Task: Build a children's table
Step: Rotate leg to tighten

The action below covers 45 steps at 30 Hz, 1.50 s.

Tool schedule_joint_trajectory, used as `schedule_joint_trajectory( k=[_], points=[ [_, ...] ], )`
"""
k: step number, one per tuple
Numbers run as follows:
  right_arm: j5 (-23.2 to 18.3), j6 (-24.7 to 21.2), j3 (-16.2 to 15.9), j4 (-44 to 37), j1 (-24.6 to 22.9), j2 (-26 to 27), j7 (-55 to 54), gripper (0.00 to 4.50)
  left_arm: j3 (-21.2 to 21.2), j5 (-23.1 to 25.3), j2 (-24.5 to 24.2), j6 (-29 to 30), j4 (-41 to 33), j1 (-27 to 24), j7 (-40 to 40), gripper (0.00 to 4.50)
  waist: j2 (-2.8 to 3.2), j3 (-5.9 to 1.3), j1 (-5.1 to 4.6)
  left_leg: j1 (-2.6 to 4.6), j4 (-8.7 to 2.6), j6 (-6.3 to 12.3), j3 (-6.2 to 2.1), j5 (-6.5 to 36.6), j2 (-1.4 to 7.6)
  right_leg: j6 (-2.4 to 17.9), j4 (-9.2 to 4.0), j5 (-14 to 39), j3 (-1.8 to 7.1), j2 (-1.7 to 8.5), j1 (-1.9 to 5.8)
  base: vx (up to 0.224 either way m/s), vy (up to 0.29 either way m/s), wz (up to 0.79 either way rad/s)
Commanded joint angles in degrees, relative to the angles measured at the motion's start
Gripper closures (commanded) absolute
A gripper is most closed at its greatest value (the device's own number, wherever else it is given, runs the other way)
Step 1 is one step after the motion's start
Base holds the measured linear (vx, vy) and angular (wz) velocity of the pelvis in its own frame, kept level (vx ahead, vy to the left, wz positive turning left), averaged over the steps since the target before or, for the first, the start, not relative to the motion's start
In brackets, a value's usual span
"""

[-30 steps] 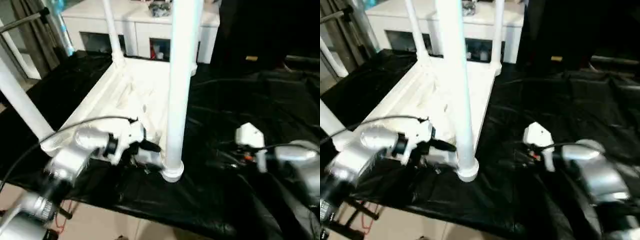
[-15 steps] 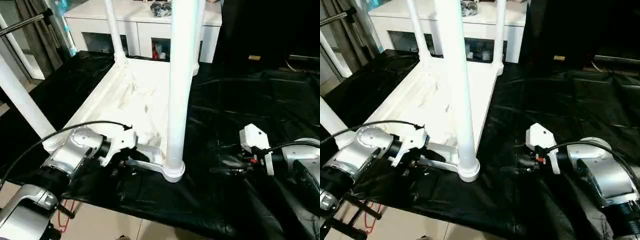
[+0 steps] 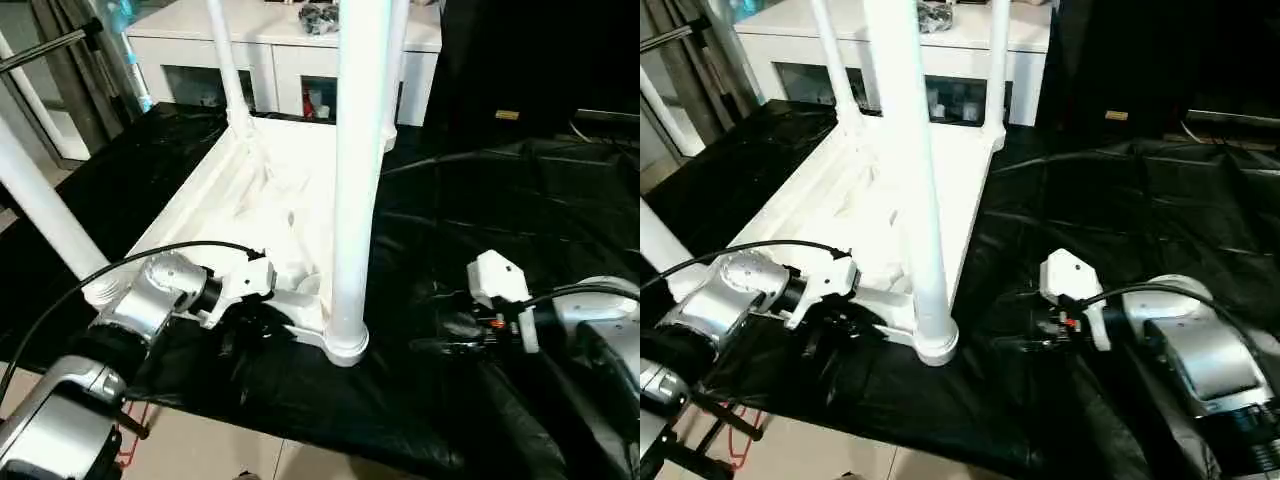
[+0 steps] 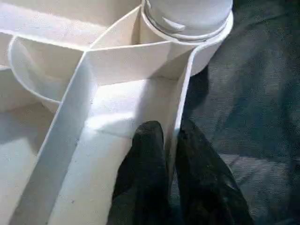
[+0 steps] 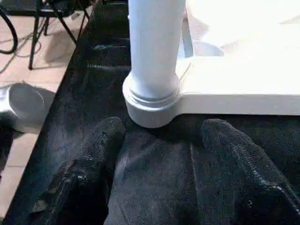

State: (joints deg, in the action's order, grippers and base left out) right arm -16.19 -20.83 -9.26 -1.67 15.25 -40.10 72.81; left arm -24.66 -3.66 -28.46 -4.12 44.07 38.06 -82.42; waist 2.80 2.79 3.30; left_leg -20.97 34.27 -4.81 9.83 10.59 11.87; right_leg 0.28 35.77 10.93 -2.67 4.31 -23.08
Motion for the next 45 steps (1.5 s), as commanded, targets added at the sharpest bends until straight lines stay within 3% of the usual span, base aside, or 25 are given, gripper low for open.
schedule_joint_trajectory(
  k=[1, 4, 5, 6, 8, 9, 10, 12, 16, 22, 23, 25, 30, 37, 38, 45],
  points=[
    [-1.6, -2.0, 0.0, 0.0, 0.3, 0.4, -0.1, 1.16, -0.4, 0.0, 0.3, 4.4, 0.0, -0.7, -1.7, 4.24, -0.92, -3.85, 0.69, 0.09, -3.56, 3.02, 0.06, 9.8, 0.71, 14.2, -4.41, 8.9, 1.87, 2.81, 3.46, 0.000, 0.000, 0.00],
    [-1.4, -2.6, -0.1, 1.3, 1.0, 1.6, -1.3, 0.82, 0.6, 0.3, 2.5, 4.9, -0.9, -1.5, 3.8, 4.41, -1.16, -3.73, 0.80, 0.09, -3.47, 3.31, 0.15, 10.2, 0.77, 14.5, -4.51, 9.9, 1.84, 2.94, 3.32, 0.000, 0.000, 0.00],
    [-0.9, -2.0, -0.3, 1.6, 1.1, 1.9, -1.6, 0.70, 1.0, -0.1, 3.3, 6.2, -1.5, -1.8, 5.2, 4.47, -1.10, -3.64, 0.92, 0.13, -3.50, 3.13, 0.16, 10.5, 0.75, 14.1, -4.65, 11.2, 1.87, 3.01, 3.26, 0.000, 0.000, 0.00],
    [-0.4, -1.4, -0.7, 1.9, 1.1, 2.3, -2.0, 0.64, 1.3, -0.5, 4.0, 7.9, -2.4, -2.1, 6.5, 4.49, -1.46, -3.59, 0.85, 0.11, -3.56, 3.01, 0.16, 10.8, 0.80, 13.8, -4.66, 12.0, 1.86, 3.02, 3.28, 0.000, 0.000, 0.00],
    [1.4, 0.8, -1.2, 3.1, 1.5, 3.7, -4.3, 0.52, 1.8, -0.8, 5.6, 11.4, -4.7, -3.0, 8.7, 4.50, -1.35, -3.27, 0.67, 0.07, -3.69, 2.28, 0.07, 11.9, 0.70, 12.3, -5.05, 16.9, 1.82, 3.14, 3.09, 0.000, 0.000, 0.00],
    [2.2, 1.3, -1.5, 3.7, 1.7, 4.4, -5.5, 0.30, 1.9, -0.8, 6.1, 12.4, -5.5, -3.4, 9.7, 4.50, -2.32, -3.29, 0.55, 0.03, -3.66, 2.48, 0.20, 11.8, 0.53, 11.4, -5.36, 18.2, 1.77, 3.01, 3.16, 0.000, 0.000, 0.00],
    [2.9, 1.8, -1.7, 4.3, 2.0, 5.1, -6.5, 0.30, 2.3, -0.6, 6.8, 13.1, -6.1, -3.6, 11.1, 4.50, -1.89, -3.29, 0.60, 0.06, -3.70, 2.33, 0.08, 11.5, 0.54, 10.6, -5.30, 19.7, 1.84, 3.11, 3.07, 0.000, 0.000, 0.00],
    [3.1, 2.1, -1.5, 6.2, 2.7, 7.2, -8.5, 0.25, 2.9, 0.3, 8.1, 13.8, -7.2, -4.1, 14.2, 4.50, -2.06, -3.23, 0.30, -0.07, -3.68, 2.31, 0.09, 11.5, 0.43, 9.7, -5.50, 20.8, 1.78, 2.95, 2.98, 0.000, 0.000, 0.00],
    [4.9, 2.6, -2.6, 10.5, 4.8, 9.7, -11.4, 0.25, 2.8, 2.2, 9.5, 10.7, -8.9, -5.2, 18.3, 4.50, -1.87, -3.39, 0.06, -0.02, -3.60, 2.55, 0.07, 11.1, 0.38, 9.5, -5.49, 19.7, 1.85, 2.89, 2.86, 0.000, 0.000, 0.00],
    [5.9, 3.8, -2.1, 16.3, 8.5, 13.9, -15.1, 0.25, 3.0, 2.6, 10.2, 14.6, -12.7, -6.3, 20.8, 4.50, -1.86, -3.68, -0.10, -0.15, -3.53, 3.25, 0.16, 9.0, 0.48, 11.5, -4.74, 12.9, 1.89, 2.72, 3.05, 0.000, 0.000, 0.00],
    [5.9, 3.9, -2.3, 16.3, 8.5, 13.9, -14.8, 0.51, 3.0, 2.9, 10.2, 14.8, -12.8, -6.3, 20.8, 4.50, -1.90, -3.67, -0.15, -0.22, -3.53, 3.38, 0.16, 8.9, 0.44, 11.5, -4.73, 12.5, 1.86, 2.70, 3.10, 0.000, 0.000, 0.00],
    [5.9, 3.9, -2.5, 16.5, 8.5, 13.9, -14.2, 0.58, 2.8, 3.2, 9.8, 15.0, -13.1, -6.6, 20.2, 4.50, -1.89, -3.65, -0.26, -0.22, -3.51, 3.60, 0.18, 8.9, 0.42, 11.5, -4.77, 12.3, 1.86, 2.76, 3.14, 0.000, 0.000, 0.00],
    [5.5, 4.4, -2.8, 17.7, 8.7, 13.6, -12.8, 1.02, 3.0, 3.2, 9.2, 14.3, -13.7, -7.3, 20.3, 4.50, -1.90, -3.47, -0.54, -0.15, -3.63, 3.35, 0.15, 10.8, 0.48, 10.7, -5.18, 16.5, 1.82, 2.89, 2.96, 0.000, 0.000, 0.00],
    [3.8, 3.6, -2.2, 19.2, 8.9, 15.5, -12.6, 1.66, 3.1, 3.5, 8.6, 16.7, -14.8, -8.0, 20.3, 4.50, -2.03, -3.56, -0.75, -0.22, -3.60, 3.86, 0.17, 9.5, 0.49, 11.4, -4.92, 14.0, 1.84, 2.84, 2.98, 0.000, 0.000, 0.00],
    [3.6, 3.3, -2.0, 19.5, 8.6, 16.5, -13.5, 1.75, 3.3, 3.9, 8.7, 17.4, -14.6, -7.9, 20.9, 4.50, -2.24, -3.48, -0.88, -0.26, -3.66, 3.71, 0.20, 9.8, 0.47, 11.3, -4.94, 14.6, 1.84, 2.80, 2.96, 0.000, 0.000, 0.00],
    [4.4, 3.7, 0.0, 22.6, 7.5, 22.4, -22.6, 2.25, 5.1, 3.8, 12.2, 21.3, -13.2, -6.2, 26.8, 4.50, -2.15, -3.05, -1.39, -0.09, -4.19, 1.78, 0.01, 13.8, 0.49, 9.2, -5.69, 21.9, 1.82, 2.89, 2.56, 0.000, 0.000, 0.00]
  ],
)
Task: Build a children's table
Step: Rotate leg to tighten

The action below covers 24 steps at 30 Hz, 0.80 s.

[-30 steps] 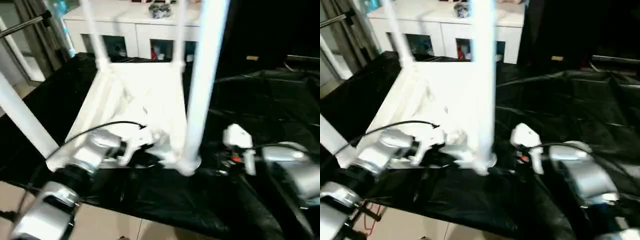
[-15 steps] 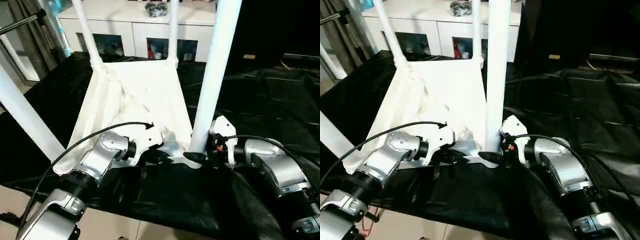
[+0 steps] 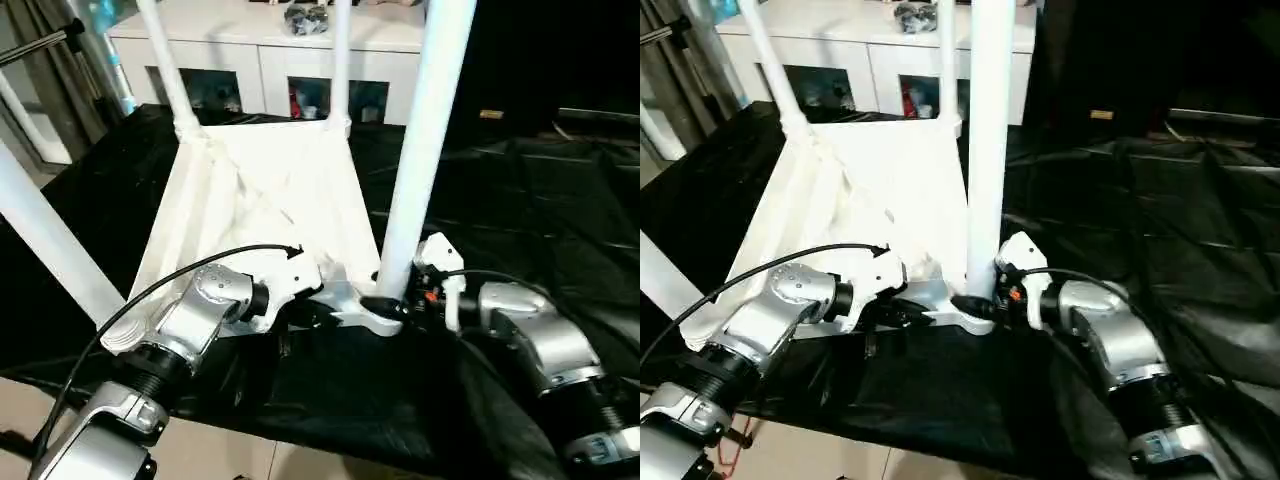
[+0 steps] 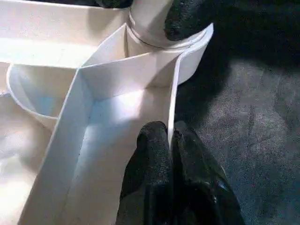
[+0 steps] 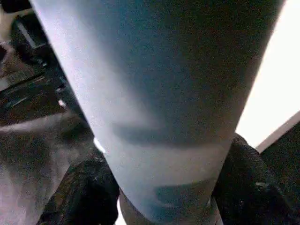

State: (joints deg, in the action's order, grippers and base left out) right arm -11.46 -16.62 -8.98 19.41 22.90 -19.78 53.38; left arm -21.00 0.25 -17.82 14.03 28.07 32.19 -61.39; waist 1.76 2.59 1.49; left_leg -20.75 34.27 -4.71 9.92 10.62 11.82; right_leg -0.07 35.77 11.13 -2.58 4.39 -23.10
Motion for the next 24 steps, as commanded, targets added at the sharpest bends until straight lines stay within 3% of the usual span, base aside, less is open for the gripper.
schedule_joint_trajectory(
  k=[1, 4, 6, 9, 10, 11, 13, 14, 18, 24],
  points=[
    [0.0, -0.5, 0.0, 1.8, -0.2, 3.1, -5.1, 2.30, 1.8, -0.1, 2.4, 3.7, 3.2, 0.1, 7.1, 4.50, -1.17, -2.74, 0.29, -0.29, -4.29, 1.20, -0.15, 14.7, 0.36, 8.9, -5.96, 23.6, 1.62, 2.77, 2.53, 0.000, 0.000, 0.00],
    [1.9, -0.9, 0.2, 2.5, -0.5, 6.6, -11.5, 2.43, 2.7, 0.7, 5.3, 5.0, 5.5, 1.9, 12.0, 4.50, -1.34, -2.71, -0.32, -0.44, -4.58, 0.20, -0.53, 16.2, 0.17, 6.6, -6.38, 27.5, 1.38, 2.81, 2.75, 0.000, 0.000, 0.00],
    [5.3, -1.6, -0.2, 4.1, -0.5, 11.0, -20.5, 2.48, 3.5, 1.4, 9.4, 5.5, 8.4, 4.2, 17.8, 4.50, -1.15, -2.79, -0.96, -0.41, -4.71, 0.07, -0.58, 16.1, 0.12, 6.7, -6.48, 25.9, 1.32, 2.68, 2.64, 0.000, 0.000, 0.00],
    [5.9, -2.0, 0.0, 5.4, 0.1, 13.2, -24.0, 2.48, 3.1, 1.9, 11.2, 4.6, 9.2, 5.1, 19.0, 4.50, -1.29, -3.06, -1.56, -0.29, -4.78, 0.14, -0.68, 16.4, 0.07, 7.6, -6.52, 23.7, 1.27, 2.71, 2.80, 0.000, 0.000, 0.00],
    [6.3, -0.7, -0.1, 5.7, 0.3, 14.0, -24.6, 2.48, 2.2, 2.5, 11.7, 3.7, 9.2, 5.3, 18.4, 4.50, -1.36, -3.13, -1.92, -0.28, -4.63, 1.04, -0.55, 16.7, 0.05, 8.7, -6.54, 21.7, 1.39, 2.64, 2.80, 0.000, 0.000, 0.00],
    [6.4, -0.2, -0.1, 5.8, 0.4, 14.1, -24.7, 2.16, 1.9, 2.8, 11.8, 3.4, 9.2, 5.4, 18.2, 4.50, -1.32, -3.17, -1.94, -0.24, -4.57, 1.29, -0.49, 16.4, 0.09, 9.0, -6.52, 20.9, 1.47, 2.70, 2.78, 0.000, 0.000, 0.00],
    [5.1, -0.5, 0.6, 5.1, 0.5, 13.9, -22.9, 1.83, 1.5, 2.8, 11.1, 2.3, 8.8, 5.0, 16.3, 4.50, -1.35, -3.18, -1.89, -0.22, -4.49, 1.99, -0.36, 15.9, 0.13, 9.9, -6.42, 19.2, 1.55, 2.70, 2.83, 0.000, 0.000, 0.00],
    [5.1, -0.5, 0.6, 5.1, 0.5, 13.9, -22.9, 1.83, 1.5, 2.8, 11.1, 2.3, 8.8, 5.0, 16.3, 4.50, -1.00, -3.20, -1.87, -0.06, -4.46, 2.19, -0.27, 15.9, 0.18, 10.5, -6.48, 18.3, 1.58, 2.66, 2.75, 0.000, 0.000, 0.00],
    [5.1, -0.3, -1.3, 1.5, -0.1, 10.2, -15.2, 1.36, 0.9, 2.6, 8.2, -2.7, 8.0, 4.1, 9.8, 4.50, -1.28, -3.30, -1.71, -0.23, -4.45, 2.94, -0.27, 15.3, 0.24, 10.9, -6.29, 17.2, 1.56, 2.66, 3.10, 0.000, 0.000, 0.00],
    [2.6, 1.3, -4.2, -3.3, -2.1, 3.0, -1.3, 1.32, 0.1, 1.7, 4.0, -5.4, 6.2, 2.9, 1.3, 4.50, -1.32, -3.57, -0.94, -0.19, -4.13, 4.87, -0.01, 10.8, 0.51, 13.3, -5.54, 9.9, 1.73, 2.77, 3.50, 0.000, 0.000, 0.00]
  ],
)
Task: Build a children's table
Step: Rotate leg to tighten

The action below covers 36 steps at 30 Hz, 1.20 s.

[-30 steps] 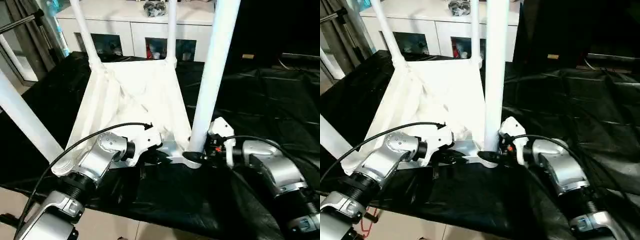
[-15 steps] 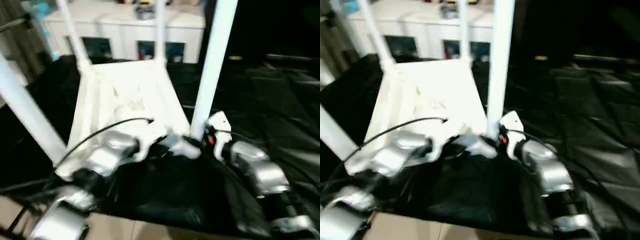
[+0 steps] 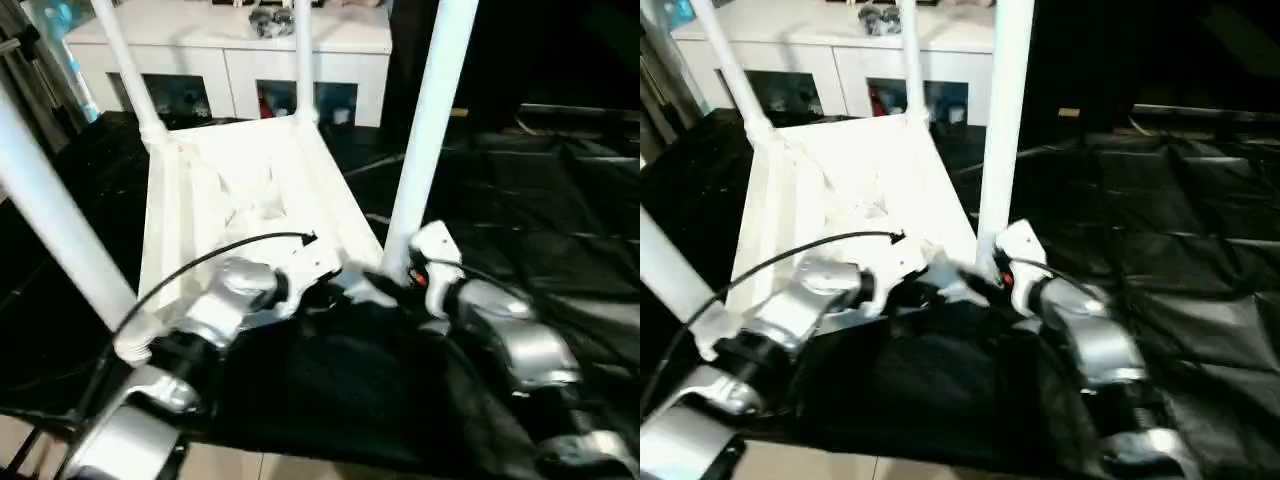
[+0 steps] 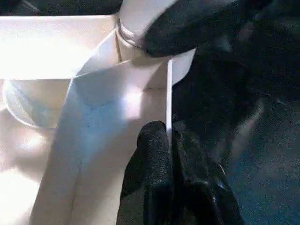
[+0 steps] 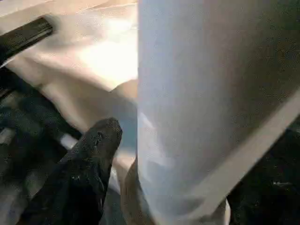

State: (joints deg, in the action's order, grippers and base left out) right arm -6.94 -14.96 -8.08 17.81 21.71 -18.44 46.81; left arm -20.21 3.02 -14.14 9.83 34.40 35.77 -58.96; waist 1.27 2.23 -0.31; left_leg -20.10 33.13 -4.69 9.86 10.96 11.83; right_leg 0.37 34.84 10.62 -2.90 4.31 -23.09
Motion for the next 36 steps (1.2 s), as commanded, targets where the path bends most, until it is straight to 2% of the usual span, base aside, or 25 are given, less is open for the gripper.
schedule_joint_trajectory(
  k=[1, 2, 4, 6, 7, 9, 10, 12, 13, 15, 16, 21, 23, 24, 26, 27, 30, 31, 32, 34, 36],
  points=[
    [-2.8, -0.4, -5.3, -2.7, -1.3, 0.2, 8.2, 1.32, -0.7, -1.5, -0.5, -1.1, -0.7, -1.0, -2.8, 4.50, -0.77, -3.26, 0.92, -0.83, -2.94, 5.07, 0.13, 10.1, 0.51, 13.3, -4.50, 9.5, 2.04, 2.80, 3.42, 0.000, 0.000, 0.00],
    [-3.4, -0.5, -5.5, -3.5, -1.6, -1.1, 10.6, 1.32, -0.8, -1.9, -1.4, -1.6, -1.3, -1.3, -4.4, 4.50, -0.78, -3.15, 1.43, -0.65, -2.98, 5.32, 0.19, 10.0, 0.57, 13.9, -4.51, 9.1, 1.95, 2.80, 3.41, 0.000, 0.000, 0.00],
    [-4.9, -1.3, -6.1, -5.9, -2.3, -4.5, 17.2, 1.32, -1.1, -3.1, -3.9, -1.7, -3.0, -2.2, -9.2, 4.50, -0.59, -3.04, 2.00, -0.51, -3.13, 5.24, 0.16, 10.8, 0.81, 13.8, -4.55, 10.8, 1.97, 2.93, 3.35, 0.000, 0.000, 0.00],
    [-5.6, -1.7, -6.6, -7.5, -2.6, -6.6, 20.7, 1.32, -1.4, -3.6, -5.8, -2.6, -4.2, -3.0, -12.3, 4.50, -0.38, -2.97, 2.55, -0.26, -3.37, 4.78, 0.13, 11.3, 1.09, 13.5, -4.59, 11.7, 1.97, 2.89, 3.10, 0.000, 0.000, 0.00],
    [-5.9, -2.0, -6.8, -8.0, -2.7, -7.4, 21.9, 1.48, -1.4, -3.8, -6.4, -2.7, -4.7, -3.3, -13.2, 4.50, -0.32, -2.98, 2.81, -0.18, -3.42, 4.26, 0.14, 11.6, 1.16, 13.6, -4.43, 11.5, 1.94, 2.82, 3.12, 0.000, 0.000, 0.00],
    [-6.1, -2.1, -7.0, -8.5, -2.7, -8.2, 23.1, 1.57, -1.3, -4.1, -7.2, -3.0, -5.5, -3.8, -14.6, 4.50, -0.31, -2.98, 2.92, -0.21, -3.51, 3.86, 0.06, 11.8, 1.26, 13.7, -4.23, 10.9, 1.94, 2.86, 3.08, 0.000, 0.000, 0.00],
    [-6.5, -2.5, -7.2, -8.9, -2.6, -8.8, 24.3, 1.57, -1.3, -4.4, -8.1, -2.9, -6.5, -4.3, -15.9, 4.50, -0.52, -2.90, 2.95, -0.16, -3.53, 3.45, 0.17, 12.3, 1.13, 13.5, -4.39, 11.8, 2.01, 2.86, 3.04, 0.000, 0.000, 0.00],
    [-7.0, -2.9, -7.2, -9.1, -2.3, -9.1, 25.3, 1.88, -1.4, -4.4, -9.0, -2.3, -7.6, -4.9, -16.7, 4.50, -0.46, -2.94, 3.19, -0.12, -3.50, 3.28, 0.17, 11.9, 1.16, 13.5, -4.32, 11.6, 2.13, 2.96, 3.08, 0.000, 0.000, 0.00],
    [-7.4, -3.3, -7.3, -9.1, -2.1, -9.1, 25.8, 1.95, -1.3, -4.5, -9.4, -2.1, -8.0, -5.1, -16.8, 4.50, -0.66, -2.93, 3.27, -0.19, -3.49, 3.24, 0.22, 11.7, 1.12, 13.3, -4.33, 11.8, 2.12, 2.95, 3.04, 0.000, 0.000, 0.00],
    [-7.7, -3.5, -7.5, -9.2, -2.0, -9.1, 26.4, 2.07, -1.2, -4.5, -9.6, -2.1, -8.3, -5.3, -16.9, 4.50, -0.58, -2.93, 3.45, -0.17, -3.48, 3.01, 0.22, 11.4, 1.10, 13.1, -4.35, 12.1, 2.15, 2.98, 3.01, 0.000, 0.000, 0.00],
    [-8.0, -3.8, -7.8, -9.4, -2.0, -9.1, 27.0, 2.17, -1.2, -4.6, -9.9, -2.1, -8.6, -5.5, -17.1, 4.50, -0.73, -2.95, 3.53, -0.20, -3.49, 2.94, 0.22, 11.1, 1.09, 13.1, -4.29, 11.8, 2.12, 2.94, 3.03, 0.000, 0.000, 0.00],
    [-9.0, -5.9, -9.0, -10.5, -2.5, -9.0, 28.5, 2.40, -0.8, -4.5, -10.4, -1.3, -9.7, -6.7, -17.2, 4.50, -0.51, -2.93, 3.75, -0.20, -3.53, 2.63, 0.17, 10.8, 1.06, 12.7, -4.22, 11.8, 2.13, 2.94, 3.05, 0.000, 0.000, 0.00],
    [-9.1, -6.4, -9.1, -10.8, -3.0, -8.4, 27.8, 2.43, -0.1, -4.3, -10.0, -0.2, -10.2, -7.1, -15.6, 4.50, -0.60, -2.88, 3.71, -0.19, -3.55, 2.30, 0.19, 11.4, 1.04, 12.5, -4.36, 12.8, 2.14, 2.97, 2.99, 0.000, 0.000, 0.00],
    [-9.2, -6.6, -8.8, -11.0, -3.3, -8.0, 27.0, 2.45, 0.5, -4.2, -9.6, 0.7, -10.4, -7.2, -14.1, 4.50, -0.30, -2.88, 3.75, -0.17, -3.56, 2.20, 0.15, 11.5, 1.00, 12.4, -4.39, 13.1, 2.13, 2.96, 2.98, 0.000, 0.000, 0.00],
    [-9.2, -6.8, -7.6, -10.7, -3.9, -6.7, 24.2, 2.46, 1.7, -3.9, -8.2, 2.5, -10.4, -7.0, -10.2, 4.50, -0.49, -2.77, 3.67, -0.19, -3.64, 1.85, 0.15, 12.0, 1.04, 12.2, -4.58, 13.7, 2.17, 2.97, 2.92, 0.000, 0.000, 0.00],
    [-8.9, -6.5, -6.7, -10.1, -4.2, -5.3, 21.6, 2.46, 2.5, -3.8, -7.1, 3.5, -10.4, -7.0, -7.7, 4.50, -0.23, -2.78, 3.66, -0.19, -3.66, 1.66, 0.10, 12.1, 0.99, 12.0, -4.57, 14.2, 2.15, 2.96, 2.95, 0.000, 0.000, 0.00],
    [-7.3, -4.9, -4.6, -7.6, -5.3, -0.6, 13.1, 2.46, 4.4, -3.2, -3.9, 7.1, -10.9, -6.8, -0.2, 4.50, -0.69, -2.60, 3.24, -0.29, -3.75, 0.93, 0.08, 13.3, 0.66, 10.1, -5.13, 19.1, 2.09, 2.89, 2.87, 0.000, 0.000, 0.00],
    [-7.1, -4.7, -4.4, -7.2, -5.4, 0.0, 12.0, 2.46, 4.5, -3.1, -3.4, 7.6, -11.1, -6.8, 0.8, 4.50, -0.59, -2.53, 2.86, -0.30, -3.77, 0.47, 0.04, 13.7, 0.59, 9.5, -5.31, 21.1, 2.04, 2.94, 2.70, 0.000, 0.000, 0.00],
    [-6.4, -4.5, -3.8, -5.9, -5.4, 1.7, 8.9, 2.47, 4.8, -2.8, -2.2, 9.0, -11.6, -6.9, 3.1, 4.50, -0.80, -2.65, 2.52, -0.49, -3.78, 0.52, -0.15, 13.7, 0.43, 8.7, -5.36, 22.4, 1.89, 2.88, 3.01, 0.000, 0.000, 0.00],
    [-4.9, -3.8, -2.9, -3.4, -5.4, 4.8, 3.2, 2.47, 5.2, -1.9, 0.2, 11.2, -12.3, -7.1, 7.3, 4.50, -0.82, -2.54, 2.09, -0.43, -3.71, 0.63, -0.05, 14.2, 0.39, 8.2, -5.62, 23.7, 1.93, 2.77, 2.64, 0.000, 0.000, 0.00],
    [-4.2, -3.8, -2.4, -2.2, -5.4, 6.4, 0.3, 2.49, 5.2, -1.2, 1.5, 12.0, -12.6, -7.2, 9.6, 4.50, -0.71, -2.54, 1.77, -0.60, -3.76, 0.80, -0.18, 14.2, 0.29, 7.5, -5.79, 24.8, 1.88, 2.79, 2.68, 0.000, 0.000, 0.00]
  ],
)
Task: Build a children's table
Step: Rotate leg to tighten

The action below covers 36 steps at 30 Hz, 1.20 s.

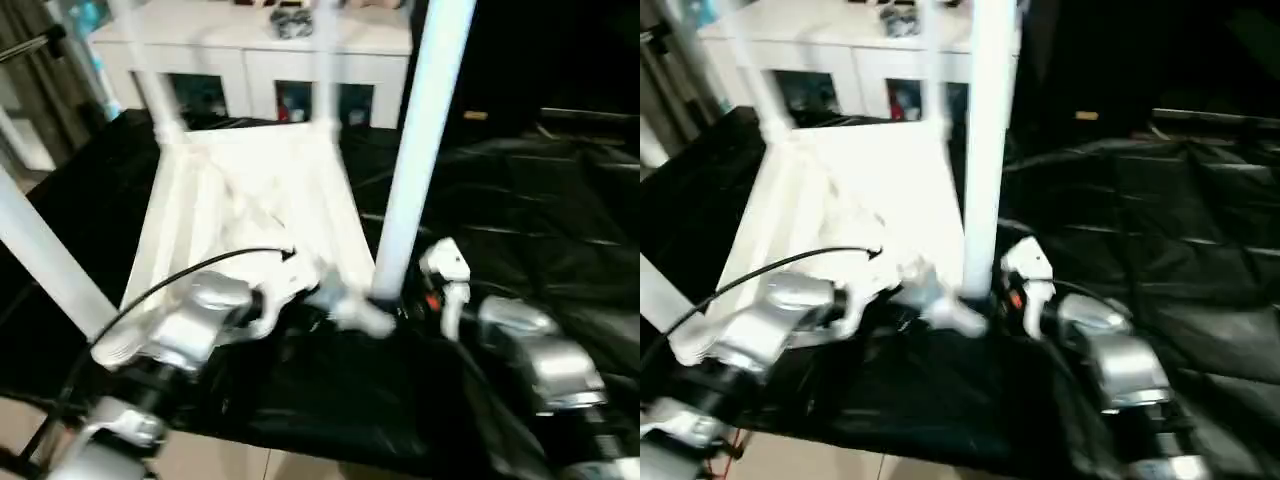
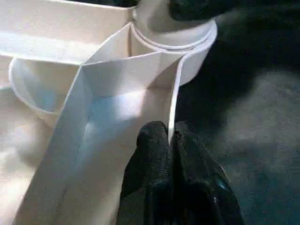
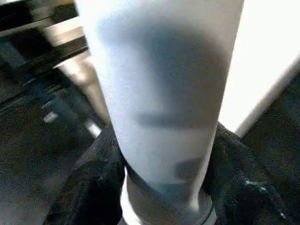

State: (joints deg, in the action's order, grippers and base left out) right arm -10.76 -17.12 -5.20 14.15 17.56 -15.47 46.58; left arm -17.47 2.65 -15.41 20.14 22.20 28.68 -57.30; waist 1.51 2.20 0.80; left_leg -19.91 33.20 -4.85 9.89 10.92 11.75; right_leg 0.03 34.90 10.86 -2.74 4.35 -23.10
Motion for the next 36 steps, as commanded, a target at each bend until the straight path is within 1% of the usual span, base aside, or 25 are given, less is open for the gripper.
schedule_joint_trajectory(
  k=[1, 2, 3, 4, 5, 6, 7, 8, 11, 12, 13, 16, 17, 18, 20, 22, 25, 26, 28, 29, 31, 32, 33, 35, 36],
  points=[
    [0.3, -2.2, -4.9, 2.3, -1.1, 4.8, -2.2, 2.49, 2.3, -0.5, 3.7, 2.1, -0.6, -0.2, 9.2, 4.50, -0.93, -2.51, 0.28, -0.97, -3.96, 1.06, -0.33, 14.2, 0.38, 7.5, -5.78, 24.4, 1.67, 2.66, 2.80, 0.000, 0.000, 0.00],
    [1.7, -2.7, -4.5, 3.3, -0.8, 6.6, -6.4, 2.49, 2.4, -0.4, 5.0, 2.6, -1.0, -0.3, 10.5, 4.50, -0.90, -2.50, 0.07, -0.97, -3.96, 0.96, -0.34, 14.2, 0.37, 7.5, -5.80, 24.0, 1.68, 2.63, 2.71, 0.000, 0.000, 0.00],
    [2.0, -3.0, -4.2, 3.7, -0.6, 7.5, -7.8, 2.49, 2.0, -0.3, 5.6, 2.9, -1.6, -0.6, 10.7, 4.50, -1.06, -2.58, -0.52, -1.10, -4.02, 1.02, -0.45, 14.4, 0.37, 7.7, -5.68, 23.5, 1.60, 2.60, 2.79, 0.000, 0.000, 0.00],
    [2.0, -3.2, -4.0, 3.8, -0.5, 8.1, -8.4, 2.49, 1.8, -0.3, 5.9, 3.0, -2.0, -0.9, 10.7, 4.50, -0.95, -2.59, -1.01, -1.09, -4.05, 1.09, -0.48, 15.0, 0.34, 7.8, -5.76, 23.3, 1.55, 2.58, 2.77, 0.000, 0.000, 0.00],
    [2.0, -3.2, -4.0, 3.8, -0.5, 8.1, -8.4, 2.15, 1.8, -0.3, 5.9, 3.0, -2.0, -0.9, 10.7, 4.50, -0.95, -2.59, -1.01, -1.09, -4.05, 1.09, -0.48, 15.0, 0.34, 7.8, -5.76, 23.3, 1.55, 2.58, 2.77, 0.000, 0.000, 0.00],
    [1.5, -3.0, -4.2, 3.7, -0.4, 7.9, -6.8, 1.95, 0.9, -0.3, 5.7, 2.3, -2.1, -1.1, 9.5, 4.50, -0.81, -2.72, -1.36, -1.25, -4.02, 1.72, -0.59, 14.9, 0.34, 8.3, -5.69, 22.0, 1.53, 2.67, 3.02, 0.000, 0.000, 0.00],
    [1.4, -2.8, -4.4, 3.4, -0.4, 7.5, -5.9, 1.81, 0.6, -0.3, 5.5, 1.8, -2.1, -1.2, 8.9, 4.50, -0.90, -2.81, -1.50, -1.18, -3.92, 2.29, -0.47, 14.5, 0.41, 8.9, -5.69, 20.1, 1.60, 2.61, 2.95, 0.000, 0.000, 0.00],
    [1.1, -3.0, -4.6, 2.9, -0.5, 6.9, -4.5, 1.76, 0.5, -0.5, 5.3, 1.5, -2.3, -1.3, 8.3, 4.50, -0.55, -2.94, -1.38, -0.95, -3.84, 2.61, -0.35, 13.8, 0.51, 10.0, -5.56, 17.8, 1.68, 2.62, 2.82, 0.000, 0.000, 0.00],
    [0.3, -3.4, -5.8, 0.3, -0.9, 3.7, 0.9, 1.50, 0.1, -1.0, 3.8, -0.7, -2.9, -1.4, 5.1, 4.50, -0.62, -3.16, -1.15, -1.07, -3.48, 4.14, -0.14, 11.1, 0.55, 12.1, -5.08, 11.7, 1.74, 2.60, 3.29, 0.000, 0.000, 0.00],
    [0.6, -2.9, -6.5, -0.6, -1.1, 2.2, 2.7, 1.39, -0.2, -1.2, 3.1, -1.0, -3.2, -1.5, 3.6, 4.50, -0.17, -3.19, -0.95, -1.01, -3.48, 4.30, -0.18, 10.5, 0.58, 12.4, -4.99, 10.7, 1.72, 2.64, 3.33, 0.000, 0.000, 0.00],
    [0.9, -2.4, -7.0, -1.3, -1.2, 1.1, 4.0, 1.39, -0.4, -1.3, 2.6, -1.2, -3.6, -1.6, 2.5, 4.50, -0.43, -3.30, -1.00, -1.09, -3.29, 4.86, -0.09, 9.2, 0.60, 13.3, -4.72, 8.0, 1.71, 2.59, 3.50, 0.000, 0.000, 0.00],
    [-0.9, -1.3, -7.9, -4.3, -1.8, -4.8, 13.1, 1.29, -1.9, -2.9, -1.5, -5.0, -5.5, -2.4, -6.1, 4.50, -0.09, -3.63, -0.75, -0.99, -2.97, 6.55, -0.04, 6.6, 0.60, 15.1, -4.10, 2.3, 1.67, 2.65, 3.79, 0.000, 0.000, 0.00],
    [-1.4, -1.4, -8.1, -4.9, -2.0, -5.8, 14.8, 1.29, -2.1, -3.4, -2.2, -5.9, -5.9, -2.7, -7.9, 4.50, 0.09, -3.64, -0.68, -0.93, -2.86, 7.30, 0.05, 6.2, 0.70, 15.9, -3.98, 0.5, 1.69, 2.65, 3.80, 0.000, 0.000, 0.00],
    [-1.5, -1.4, -8.2, -5.1, -2.0, -6.3, 15.7, 1.29, -2.2, -3.6, -2.7, -6.1, -6.0, -2.8, -8.8, 4.50, 0.05, -3.58, -0.55, -0.85, -2.84, 7.58, 0.12, 6.2, 0.74, 16.1, -3.95, 0.0, 1.68, 2.58, 3.71, 0.000, 0.000, 0.00],
    [-2.2, -1.9, -8.9, -6.2, -2.2, -9.2, 20.2, 1.29, -3.3, -4.5, -5.2, -6.4, -6.9, -3.2, -13.7, 4.50, 0.11, -3.46, 0.25, -0.51, -3.02, 7.61, 0.16, 6.8, 0.97, 16.4, -4.04, 1.8, 1.55, 2.61, 3.61, 0.000, 0.000, 0.00],
    [-2.8, -2.5, -9.3, -7.2, -2.2, -10.6, 22.9, 1.44, -4.1, -4.6, -7.0, -7.1, -6.9, -3.2, -16.8, 4.50, 0.65, -3.37, 0.83, -0.15, -3.10, 6.97, 0.24, 7.7, 1.32, 16.5, -4.06, 3.2, 1.55, 2.59, 3.33, 0.000, 0.000, 0.00],
    [-3.4, -2.9, -9.8, -7.8, -2.2, -11.6, 24.7, 1.63, -4.4, -4.5, -7.6, -7.6, -6.2, -3.0, -18.1, 4.50, 0.49, -3.36, 1.59, 0.14, -3.15, 5.70, 0.37, 8.6, 1.50, 16.8, -3.87, 2.8, 1.61, 2.61, 3.08, 0.000, 0.000, 0.00],
    [-3.6, -3.1, -10.1, -7.9, -2.2, -11.8, 25.3, 1.73, -4.5, -4.3, -7.8, -7.9, -5.5, -2.7, -18.3, 4.50, 0.52, -3.17, 1.89, -0.01, -3.33, 4.71, 0.29, 10.0, 1.45, 16.4, -3.93, 4.5, 1.63, 2.68, 3.18, 0.000, 0.000, 0.00],
    [-3.7, -3.5, -10.6, -8.1, -2.1, -11.5, 25.4, 1.86, -4.5, -3.4, -7.9, -8.7, -4.2, -2.2, -17.6, 4.50, 0.48, -3.13, 1.97, -0.06, -3.37, 3.86, 0.21, 11.1, 1.31, 15.6, -4.05, 6.2, 1.65, 2.70, 3.18, 0.000, 0.000, 0.00],
    [-4.1, -4.2, -10.8, -8.3, -2.2, -11.2, 25.5, 2.06, -4.3, -3.4, -7.7, -8.5, -4.0, -2.1, -17.1, 4.50, 0.11, -3.10, 1.95, -0.13, -3.39, 3.45, 0.20, 11.6, 1.25, 15.0, -4.19, 7.5, 1.75, 2.80, 3.24, 0.000, 0.000, 0.00],
    [-4.8, -5.1, -11.2, -8.8, -2.2, -11.3, 26.2, 2.06, -4.1, -3.9, -7.7, -8.5, -4.0, -2.1, -17.0, 4.50, -0.02, -3.04, 2.02, -0.17, -3.42, 3.17, 0.17, 11.6, 1.20, 14.3, -4.29, 9.0, 1.84, 2.90, 3.28, 0.000, 0.000, 0.00],
    [-5.1, -5.5, -11.3, -9.0, -2.3, -11.4, 26.5, 2.19, -4.1, -4.1, -7.7, -8.4, -4.1, -2.1, -16.9, 4.50, -0.10, -2.96, 2.11, -0.20, -3.48, 3.00, 0.13, 11.6, 1.17, 13.4, -4.45, 11.5, 1.89, 2.97, 3.20, 0.000, 0.000, 0.00],
    [-5.5, -5.8, -11.4, -9.4, -2.7, -11.3, 26.5, 2.19, -3.9, -4.1, -7.6, -8.0, -4.2, -2.3, -16.4, 4.50, -0.48, -3.00, 2.11, -0.21, -3.43, 3.03, 0.18, 11.3, 1.16, 13.1, -4.52, 11.9, 1.91, 2.97, 3.20, 0.000, 0.000, 0.00],
    [-5.8, -6.4, -11.4, -9.9, -3.3, -11.1, 26.3, 2.24, -3.4, -4.0, -7.2, -7.2, -4.4, -2.8, -15.2, 4.50, -0.09, -3.03, 2.26, -0.24, -3.39, 2.94, 0.12, 10.4, 1.17, 12.6, -4.45, 11.8, 1.96, 2.97, 3.10, 0.000, 0.000, 0.00],
    [-6.0, -6.8, -11.2, -10.3, -4.0, -10.7, 25.4, 2.27, -2.6, -3.7, -6.5, -5.8, -4.9, -3.3, -13.0, 4.50, -0.16, -3.03, 2.22, -0.23, -3.38, 2.91, 0.19, 10.2, 1.22, 12.7, -4.42, 11.2, 2.01, 2.93, 3.11, 0.000, 0.000, 0.00]
  ],
)
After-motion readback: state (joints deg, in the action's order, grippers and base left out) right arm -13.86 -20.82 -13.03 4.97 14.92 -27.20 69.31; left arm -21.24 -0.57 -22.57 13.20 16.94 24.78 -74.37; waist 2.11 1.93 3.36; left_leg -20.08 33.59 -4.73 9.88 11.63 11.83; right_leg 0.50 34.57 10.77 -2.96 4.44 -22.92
